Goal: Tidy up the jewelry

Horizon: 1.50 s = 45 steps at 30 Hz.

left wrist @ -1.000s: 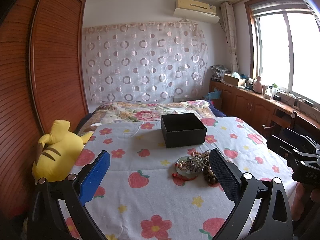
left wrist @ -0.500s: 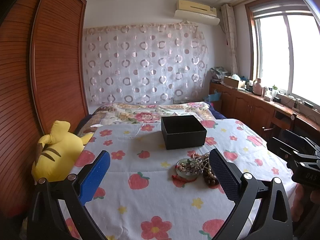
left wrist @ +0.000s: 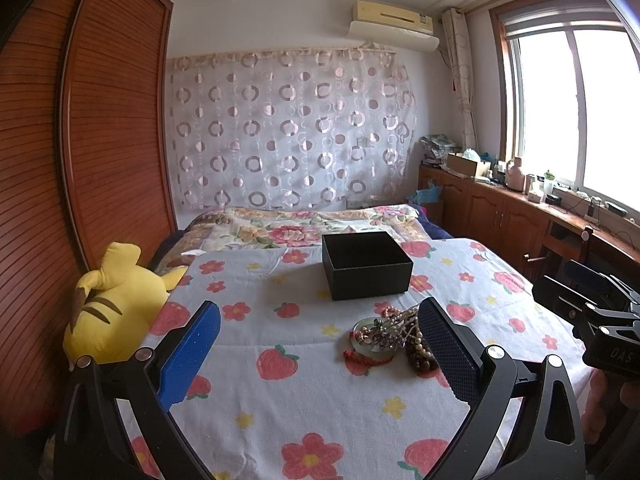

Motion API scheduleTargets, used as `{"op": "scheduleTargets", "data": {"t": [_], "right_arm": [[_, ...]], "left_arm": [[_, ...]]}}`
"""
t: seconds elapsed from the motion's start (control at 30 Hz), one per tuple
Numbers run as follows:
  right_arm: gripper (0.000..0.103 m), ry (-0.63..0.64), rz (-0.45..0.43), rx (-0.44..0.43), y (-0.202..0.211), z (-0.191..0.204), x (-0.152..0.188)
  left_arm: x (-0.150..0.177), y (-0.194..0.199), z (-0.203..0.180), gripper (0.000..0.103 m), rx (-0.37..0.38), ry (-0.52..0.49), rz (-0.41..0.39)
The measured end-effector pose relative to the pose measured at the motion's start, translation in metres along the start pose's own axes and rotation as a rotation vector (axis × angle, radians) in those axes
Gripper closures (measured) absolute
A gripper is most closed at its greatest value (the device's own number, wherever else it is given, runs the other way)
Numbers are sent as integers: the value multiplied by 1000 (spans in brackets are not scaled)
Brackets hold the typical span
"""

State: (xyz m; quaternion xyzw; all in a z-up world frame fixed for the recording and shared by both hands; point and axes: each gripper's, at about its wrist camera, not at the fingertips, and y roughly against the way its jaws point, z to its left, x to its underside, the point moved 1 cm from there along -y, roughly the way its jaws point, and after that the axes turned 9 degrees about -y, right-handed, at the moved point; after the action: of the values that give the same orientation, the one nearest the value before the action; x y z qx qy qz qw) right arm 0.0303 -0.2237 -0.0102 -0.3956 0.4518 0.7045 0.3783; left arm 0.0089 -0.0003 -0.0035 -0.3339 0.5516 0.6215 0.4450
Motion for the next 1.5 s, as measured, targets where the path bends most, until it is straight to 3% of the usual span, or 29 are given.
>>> {"op": "scheduleTargets", "data": {"t": [0.93,1.3,1.5], "right_arm": [[2,3,20,-8,-3,1,7],[3,26,100,-29,-20,-19,19],[17,51,175,-45,-34,-28,30]], "left_arm": [[-15,2,2,7,9,1,22],[20,-31,-1,7,42,9,97],[31,-45,4,7,65,17,136]]}}
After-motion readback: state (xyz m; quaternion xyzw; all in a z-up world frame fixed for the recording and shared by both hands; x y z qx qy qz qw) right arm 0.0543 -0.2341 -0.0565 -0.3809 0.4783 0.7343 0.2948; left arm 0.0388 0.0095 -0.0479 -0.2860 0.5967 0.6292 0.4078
